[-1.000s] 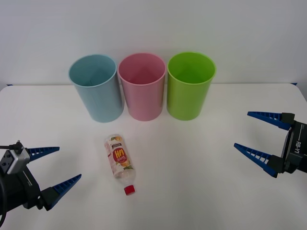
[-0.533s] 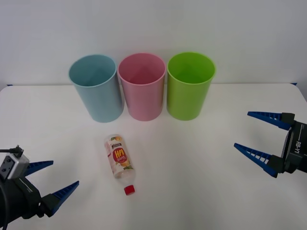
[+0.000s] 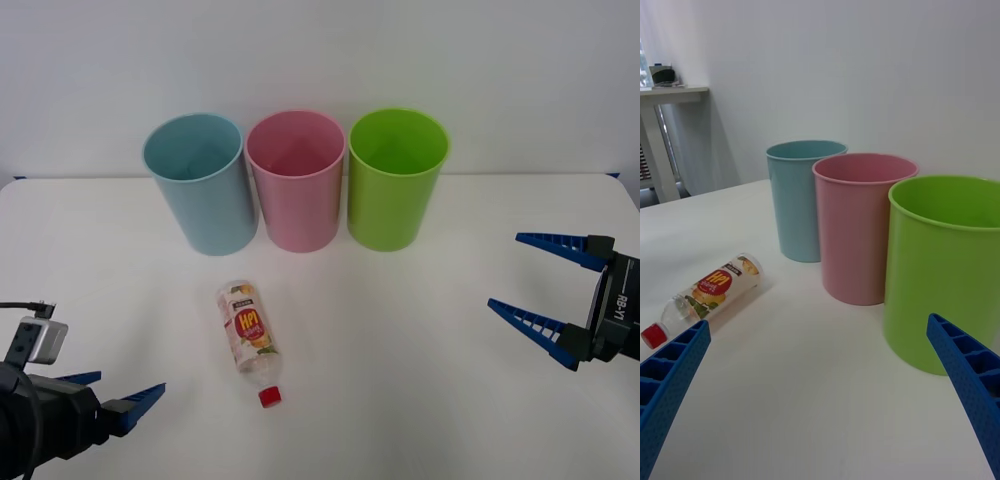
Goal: Put cans in the blue bin and PET bottles in the pink bin and trash in the green bin.
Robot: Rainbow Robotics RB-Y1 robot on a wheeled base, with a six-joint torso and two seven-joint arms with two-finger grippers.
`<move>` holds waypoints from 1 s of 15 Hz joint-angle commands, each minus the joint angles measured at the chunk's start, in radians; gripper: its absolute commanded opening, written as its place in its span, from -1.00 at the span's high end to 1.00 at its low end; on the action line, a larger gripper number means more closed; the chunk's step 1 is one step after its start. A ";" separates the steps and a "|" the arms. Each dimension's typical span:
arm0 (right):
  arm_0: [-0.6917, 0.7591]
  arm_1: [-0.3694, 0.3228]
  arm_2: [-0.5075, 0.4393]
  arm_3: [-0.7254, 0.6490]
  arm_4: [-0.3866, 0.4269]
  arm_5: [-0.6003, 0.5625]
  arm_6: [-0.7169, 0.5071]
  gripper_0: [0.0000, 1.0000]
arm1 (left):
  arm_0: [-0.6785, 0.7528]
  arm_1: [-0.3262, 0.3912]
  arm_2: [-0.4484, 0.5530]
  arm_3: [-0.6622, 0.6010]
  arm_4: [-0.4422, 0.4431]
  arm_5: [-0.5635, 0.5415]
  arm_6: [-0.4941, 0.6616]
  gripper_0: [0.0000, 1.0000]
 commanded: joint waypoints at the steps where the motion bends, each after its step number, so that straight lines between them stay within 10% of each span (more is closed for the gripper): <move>1: 0.000 0.000 0.000 0.000 0.000 0.000 0.000 -1.00 | -0.067 0.001 0.002 -0.030 -0.065 -0.152 0.178 -1.00; 12: 0.000 0.000 0.000 0.000 0.000 0.000 0.000 -1.00 | -0.344 -0.125 -0.095 0.068 -0.186 -0.413 0.522 -1.00; 15: 0.000 0.000 0.000 0.000 0.000 0.000 0.000 -1.00 | -0.409 -0.032 -0.196 0.078 -0.197 -0.411 0.711 -1.00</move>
